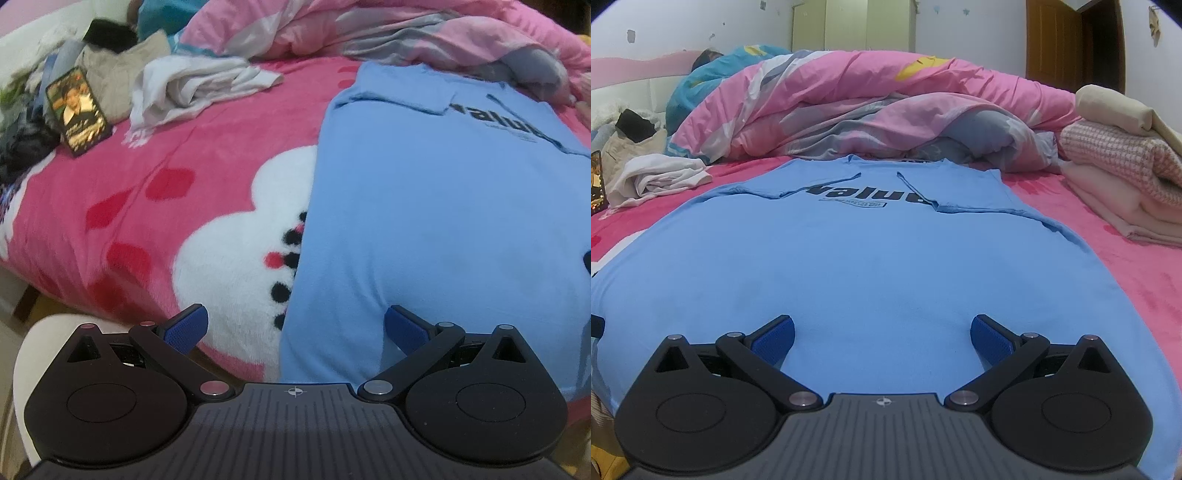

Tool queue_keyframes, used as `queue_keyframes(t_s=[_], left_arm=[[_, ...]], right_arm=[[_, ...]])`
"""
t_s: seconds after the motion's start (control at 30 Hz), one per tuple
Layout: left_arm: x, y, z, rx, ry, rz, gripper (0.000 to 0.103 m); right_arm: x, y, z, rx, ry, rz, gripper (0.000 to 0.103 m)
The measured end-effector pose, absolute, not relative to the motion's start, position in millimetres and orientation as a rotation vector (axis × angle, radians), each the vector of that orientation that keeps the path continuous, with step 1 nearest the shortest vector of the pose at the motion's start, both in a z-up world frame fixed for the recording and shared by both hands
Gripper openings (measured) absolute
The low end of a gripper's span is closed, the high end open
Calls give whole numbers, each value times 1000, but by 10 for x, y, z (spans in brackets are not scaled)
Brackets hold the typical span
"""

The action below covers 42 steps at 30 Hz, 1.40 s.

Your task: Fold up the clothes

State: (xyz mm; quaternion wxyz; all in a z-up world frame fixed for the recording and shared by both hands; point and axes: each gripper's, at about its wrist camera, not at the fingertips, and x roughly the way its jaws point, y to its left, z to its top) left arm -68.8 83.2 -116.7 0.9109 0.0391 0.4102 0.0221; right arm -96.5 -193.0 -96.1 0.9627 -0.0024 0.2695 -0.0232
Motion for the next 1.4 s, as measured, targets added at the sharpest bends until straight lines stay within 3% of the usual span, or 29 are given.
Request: queue_keyframes(t_s=[0.37,0.5,0.57,0.63,0.73,1.07,1.4], left_arm=[[-1064,1103,-1176,-3,697,-215,103],[-1121,1148,-1204,-52,694,-272,97],[-1128,1163,-1211,-66,691,-297,93],[-1136,1178,-1219,-80,689,-322,77],[-1110,1197,-1256,-83,705,-321,65],[-1047,1347,-1324,-124,740,-271,55],[-1027,1419,-1420,-196,799,-274,27]], right_arm=[[-969,-1913,-971,-9,543,-53,103],[-970,-1918,-977,-11,542,-53,103],[-969,-1919,-980,-12,541,-52,103],[-968,-1922,-981,-13,541,-52,103],[-968,-1921,-980,-13,541,-52,103],[-975,-1913,-983,-16,540,-53,103],[-969,-1930,-979,-7,545,-46,103]])
